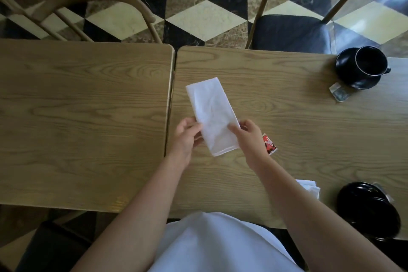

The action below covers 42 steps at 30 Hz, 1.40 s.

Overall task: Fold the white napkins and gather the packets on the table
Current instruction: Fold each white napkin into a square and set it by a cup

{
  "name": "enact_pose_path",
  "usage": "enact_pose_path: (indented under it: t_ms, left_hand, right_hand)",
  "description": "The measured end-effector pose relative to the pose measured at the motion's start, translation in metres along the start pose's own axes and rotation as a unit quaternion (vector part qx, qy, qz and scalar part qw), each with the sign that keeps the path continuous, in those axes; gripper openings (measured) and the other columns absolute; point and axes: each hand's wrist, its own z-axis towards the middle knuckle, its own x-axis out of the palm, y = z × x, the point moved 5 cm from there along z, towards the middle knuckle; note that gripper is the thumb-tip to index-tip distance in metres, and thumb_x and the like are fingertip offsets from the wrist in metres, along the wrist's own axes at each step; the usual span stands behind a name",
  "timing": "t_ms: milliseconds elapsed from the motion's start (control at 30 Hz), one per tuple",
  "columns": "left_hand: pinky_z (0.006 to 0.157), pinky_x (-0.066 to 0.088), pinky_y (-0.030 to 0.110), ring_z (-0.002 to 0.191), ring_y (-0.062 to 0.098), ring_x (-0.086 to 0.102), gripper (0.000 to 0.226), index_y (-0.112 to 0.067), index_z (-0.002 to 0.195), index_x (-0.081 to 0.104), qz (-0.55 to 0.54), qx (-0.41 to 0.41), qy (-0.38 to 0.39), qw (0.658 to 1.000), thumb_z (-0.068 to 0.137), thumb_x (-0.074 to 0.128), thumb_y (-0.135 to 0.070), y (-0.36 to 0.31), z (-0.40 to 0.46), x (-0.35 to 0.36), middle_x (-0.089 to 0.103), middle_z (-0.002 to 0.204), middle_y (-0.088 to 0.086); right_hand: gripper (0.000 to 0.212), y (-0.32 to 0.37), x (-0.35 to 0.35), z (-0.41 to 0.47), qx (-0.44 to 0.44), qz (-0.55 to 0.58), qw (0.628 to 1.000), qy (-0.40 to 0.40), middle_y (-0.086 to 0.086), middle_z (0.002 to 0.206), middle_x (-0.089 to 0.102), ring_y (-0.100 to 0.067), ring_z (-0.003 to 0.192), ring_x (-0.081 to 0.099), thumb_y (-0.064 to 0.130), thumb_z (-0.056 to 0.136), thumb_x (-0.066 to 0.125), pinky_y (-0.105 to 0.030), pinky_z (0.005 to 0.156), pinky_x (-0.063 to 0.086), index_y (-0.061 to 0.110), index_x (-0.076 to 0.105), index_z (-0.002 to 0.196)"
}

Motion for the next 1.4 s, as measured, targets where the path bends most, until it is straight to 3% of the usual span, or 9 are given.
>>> enact_pose_path:
  t_ms: [100,200,333,467,600,733,1067,1267,1400]
  left_hand:
    - [0.062,0.05,0.03,0.068,0.02,0.062,0.008,-0.019,0.094,0.055,0.115,-0.107,0.008,0.987,0.096,0.062,-0.015,0.034,-0.005,-0.004,0.065,0.086,0.008]
    - [0.062,0.054,0.03,0.076,0.023,0.064,0.004,-0.014,0.096,0.057,0.212,-0.178,0.009,0.961,0.097,0.061,-0.015,0.074,-0.016,-0.02,0.066,0.097,0.012]
    - [0.055,0.053,0.027,0.067,0.019,0.067,0.005,-0.007,0.096,0.063,0.21,-0.17,0.011,0.963,0.094,0.064,-0.011,0.104,-0.03,-0.033,0.071,0.091,0.015]
    - [0.049,0.049,0.025,0.054,0.017,0.064,0.007,-0.004,0.084,0.066,0.179,-0.177,0.004,0.968,0.089,0.064,-0.009,0.109,-0.04,-0.035,0.068,0.07,0.012]
    - [0.05,0.055,0.029,0.064,0.026,0.072,0.01,-0.006,0.091,0.056,0.124,-0.17,0.006,0.978,0.086,0.062,0.0,0.095,-0.043,-0.027,0.071,0.088,0.021]
    - [0.05,0.056,0.029,0.06,0.025,0.072,0.019,-0.009,0.101,0.055,0.103,-0.121,-0.01,0.987,0.085,0.064,-0.002,0.069,-0.038,-0.018,0.071,0.09,0.017]
    - [0.055,0.056,0.029,0.06,0.025,0.072,0.019,-0.008,0.096,0.064,0.074,-0.113,-0.005,0.991,0.091,0.051,-0.021,0.014,0.007,0.012,0.076,0.076,0.016]
    - [0.047,0.05,0.025,0.054,0.02,0.069,0.016,-0.009,0.095,0.059,0.067,-0.106,-0.033,0.992,0.094,0.047,-0.019,0.003,0.041,0.023,0.071,0.071,0.011]
    - [0.048,0.043,0.028,0.051,0.018,0.057,0.006,-0.016,0.085,0.049,0.183,0.0,-0.113,0.977,0.081,0.053,-0.017,0.004,0.049,0.015,0.065,0.064,0.003]
  right_hand:
    - [0.018,-0.068,0.004,-0.008,0.195,0.035,0.98,0.009,-0.009,0.09,0.067,-0.025,0.083,0.062,0.016,0.088,0.069,-0.033,0.067,0.047,0.003,0.066,0.101]
    - [0.007,-0.105,0.005,-0.023,0.26,0.024,0.965,0.035,-0.009,0.091,0.069,-0.02,0.075,0.066,0.013,0.091,0.065,-0.032,0.065,0.057,0.007,0.067,0.093]
    - [0.007,-0.119,0.001,-0.035,0.249,0.02,0.967,0.047,-0.011,0.086,0.072,-0.023,0.067,0.07,0.012,0.089,0.064,-0.037,0.07,0.06,0.006,0.067,0.091]
    - [0.015,-0.115,-0.01,-0.045,0.233,-0.051,0.968,0.071,-0.015,0.075,0.075,-0.02,0.053,0.062,0.019,0.086,0.065,-0.031,0.053,0.042,0.005,0.065,0.092]
    - [0.016,-0.098,-0.018,-0.047,0.218,-0.03,0.972,0.08,-0.014,0.07,0.076,-0.015,0.046,0.063,0.015,0.085,0.065,-0.02,0.043,0.042,0.002,0.07,0.092]
    - [0.02,-0.063,-0.018,-0.039,0.178,0.023,0.982,0.066,-0.013,0.074,0.077,-0.018,0.057,0.07,0.012,0.089,0.061,-0.023,0.048,0.051,0.005,0.06,0.108]
    - [0.03,-0.001,-0.005,0.018,0.157,0.02,0.985,0.07,-0.002,0.073,0.077,-0.015,0.057,0.071,0.036,0.1,0.041,-0.025,0.055,0.049,0.014,0.06,0.105]
    - [0.035,0.009,0.003,0.045,0.173,0.005,0.981,0.083,-0.016,0.096,0.075,-0.021,0.073,0.07,0.021,0.097,0.049,-0.029,0.063,0.055,-0.002,0.059,0.12]
    - [0.041,0.008,0.005,0.05,0.15,-0.001,0.987,0.055,-0.019,0.098,0.074,-0.018,0.069,0.072,0.012,0.093,0.054,-0.024,0.054,0.056,-0.006,0.048,0.129]
